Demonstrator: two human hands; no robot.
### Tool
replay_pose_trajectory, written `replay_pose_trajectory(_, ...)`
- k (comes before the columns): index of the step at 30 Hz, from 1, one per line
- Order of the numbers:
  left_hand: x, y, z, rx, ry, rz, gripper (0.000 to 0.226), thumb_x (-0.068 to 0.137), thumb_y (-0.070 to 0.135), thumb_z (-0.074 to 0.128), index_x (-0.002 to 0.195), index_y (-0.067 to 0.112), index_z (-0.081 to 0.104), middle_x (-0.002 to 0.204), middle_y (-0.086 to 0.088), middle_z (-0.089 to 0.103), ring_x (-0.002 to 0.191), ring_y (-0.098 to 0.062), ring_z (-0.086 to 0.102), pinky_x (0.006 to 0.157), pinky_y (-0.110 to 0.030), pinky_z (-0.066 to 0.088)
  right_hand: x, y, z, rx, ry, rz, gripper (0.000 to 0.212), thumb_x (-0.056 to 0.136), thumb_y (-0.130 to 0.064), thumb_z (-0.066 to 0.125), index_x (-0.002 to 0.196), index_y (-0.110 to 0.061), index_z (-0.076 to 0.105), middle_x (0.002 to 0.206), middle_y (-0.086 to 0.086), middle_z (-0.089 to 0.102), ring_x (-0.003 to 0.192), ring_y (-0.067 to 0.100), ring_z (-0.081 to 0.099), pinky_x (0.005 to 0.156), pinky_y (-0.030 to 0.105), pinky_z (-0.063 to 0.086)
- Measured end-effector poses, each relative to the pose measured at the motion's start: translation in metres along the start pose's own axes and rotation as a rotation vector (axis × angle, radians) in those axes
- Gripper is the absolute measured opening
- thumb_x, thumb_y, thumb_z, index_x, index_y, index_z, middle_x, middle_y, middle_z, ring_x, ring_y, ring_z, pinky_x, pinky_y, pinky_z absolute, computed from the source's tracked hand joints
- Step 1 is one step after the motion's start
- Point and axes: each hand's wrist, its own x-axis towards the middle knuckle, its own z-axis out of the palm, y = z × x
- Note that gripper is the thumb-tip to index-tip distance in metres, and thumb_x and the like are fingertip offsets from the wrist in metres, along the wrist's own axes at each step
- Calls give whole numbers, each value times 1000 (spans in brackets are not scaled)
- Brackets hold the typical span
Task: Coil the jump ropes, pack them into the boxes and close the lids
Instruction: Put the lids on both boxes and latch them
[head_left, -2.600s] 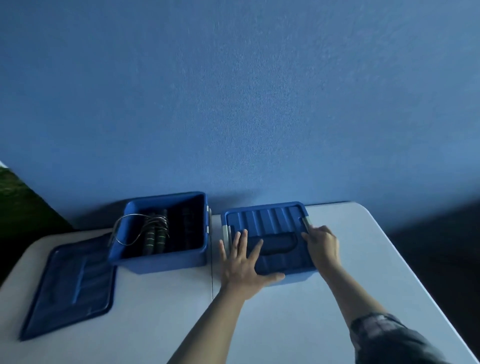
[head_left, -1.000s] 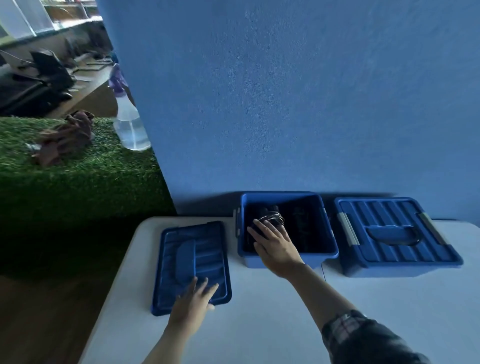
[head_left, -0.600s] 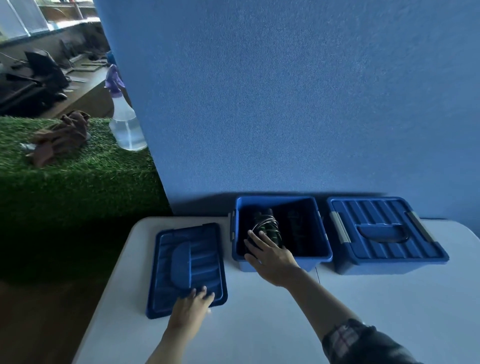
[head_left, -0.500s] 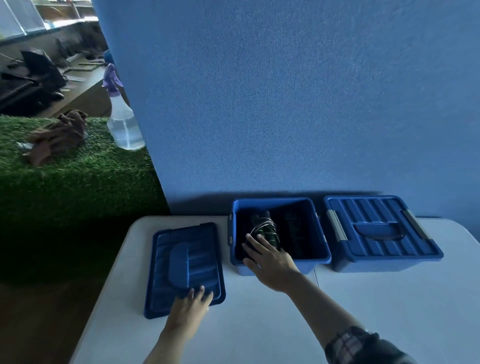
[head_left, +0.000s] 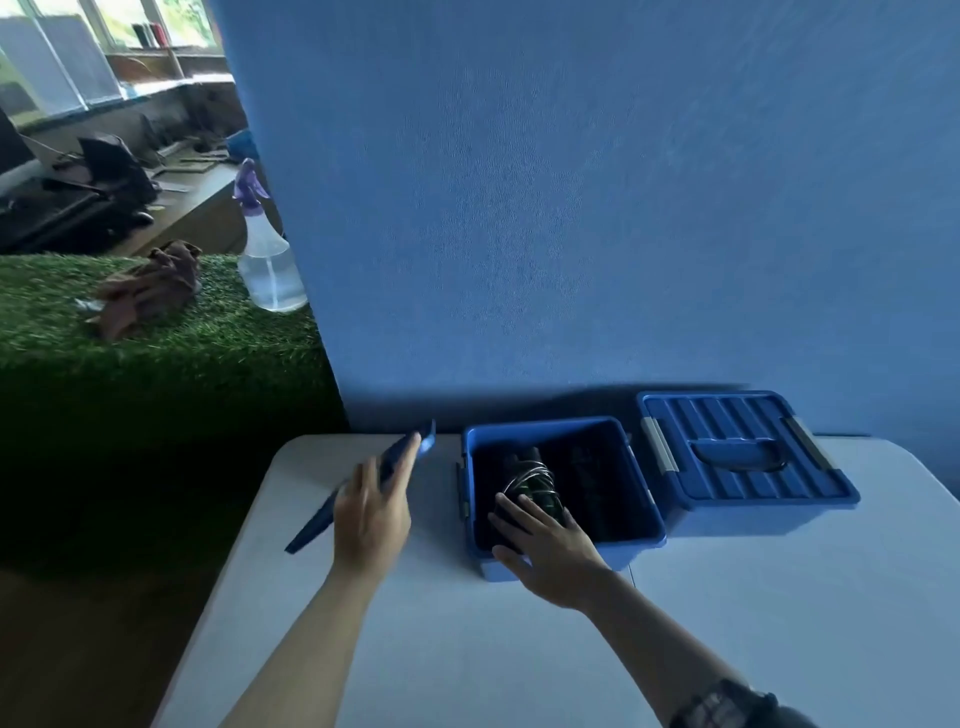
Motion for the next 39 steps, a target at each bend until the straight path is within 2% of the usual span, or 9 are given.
replay_pose_trajectory(5, 54, 16, -32, -240, 277, -278, 59, 86, -12, 48, 141, 9, 40, 90, -18, 54, 79, -37, 57, 42, -33, 41, -3, -4, 4, -7, 33, 8, 92, 68, -66, -21, 147, -38, 17, 156, -21, 1, 146, 9, 6, 118, 47, 4)
replay_pose_trajectory(10, 85, 37, -56, -524, 455, -398, 51, 95, -4, 36, 145, 5, 35, 104, -23, 56, 99, -37, 59, 74, -40, 49, -15, 1, 7, 2, 126, 23, 59, 92, -58, 2, 144, -42, 25, 154, -17, 24, 141, 8, 25, 116, 49, 17)
replay_pose_trajectory(12, 93, 46, -65, -576, 523, -426, 49, 97, -1, 34, 146, 4, 34, 111, -25, 56, 105, -33, 58, 84, -32, 46, -21, 6, 10, 15, 92, 24, 57, 91, -54, 5, 145, -42, 21, 154, -16, 23, 142, 7, 22, 116, 44, 11)
replay_pose_trajectory(15, 99, 49, -65, -653, 551, -469, 50, 98, -4, 32, 147, 3, 30, 130, -28, 50, 116, -16, 51, 94, -8, 37, -31, 14, 11, 17, 170, 60, 51, 97, -49, 9, 138, -39, 39, 140, -14, 48, 127, 7, 48, 107, 43, 34)
replay_pose_trajectory(18, 95, 55, -49, -794, 390, -632, 55, 96, -5, 30, 149, 10, 27, 119, -26, 57, 104, -31, 59, 98, -33, 43, -39, 26, 16, 54, 337, 49, 46, 99, -41, 21, 120, -30, 60, 122, -12, 62, 114, 6, 56, 98, 40, 48)
replay_pose_trajectory(20, 85, 66, -35, -847, 191, -806, 54, 98, -2, 30, 151, 11, 25, 100, 2, 59, 85, -18, 55, 94, -38, 41, -44, 37, 20, 82, 490, 44, 35, 95, -37, 37, 105, -22, 67, 107, -8, 65, 103, 11, 57, 92, 35, 48)
replay_pose_trajectory(24, 57, 79, -2, -904, -122, -1051, 48, 104, 13, 24, 152, 19, 21, 149, -8, 38, 124, -26, 47, 94, -34, 39, -56, 59, 28, 72, 679, 78, 22, 88, -29, 49, 89, -14, 65, 88, 0, 59, 84, 18, 53, 73, 29, 48)
replay_pose_trajectory(26, 50, 75, 19, -907, -205, -1117, 50, 103, 10, 25, 152, 18, 23, 149, -12, 38, 129, -34, 45, 99, -40, 40, -61, 66, 31, 21, 702, 75, 27, 89, -33, 48, 99, -13, 62, 96, 1, 60, 89, 17, 50, 81, 27, 42)
replay_pose_trajectory(39, 37, 70, 49, -728, -546, -1005, 52, 102, 25, 38, 151, 19, 22, 144, -13, 43, 119, -35, 50, 91, -37, 42, -64, 79, 29, -152, 733, -28, 37, 90, -34, 51, 123, -19, 58, 102, -2, 58, 93, 18, 55, 89, 34, 38)
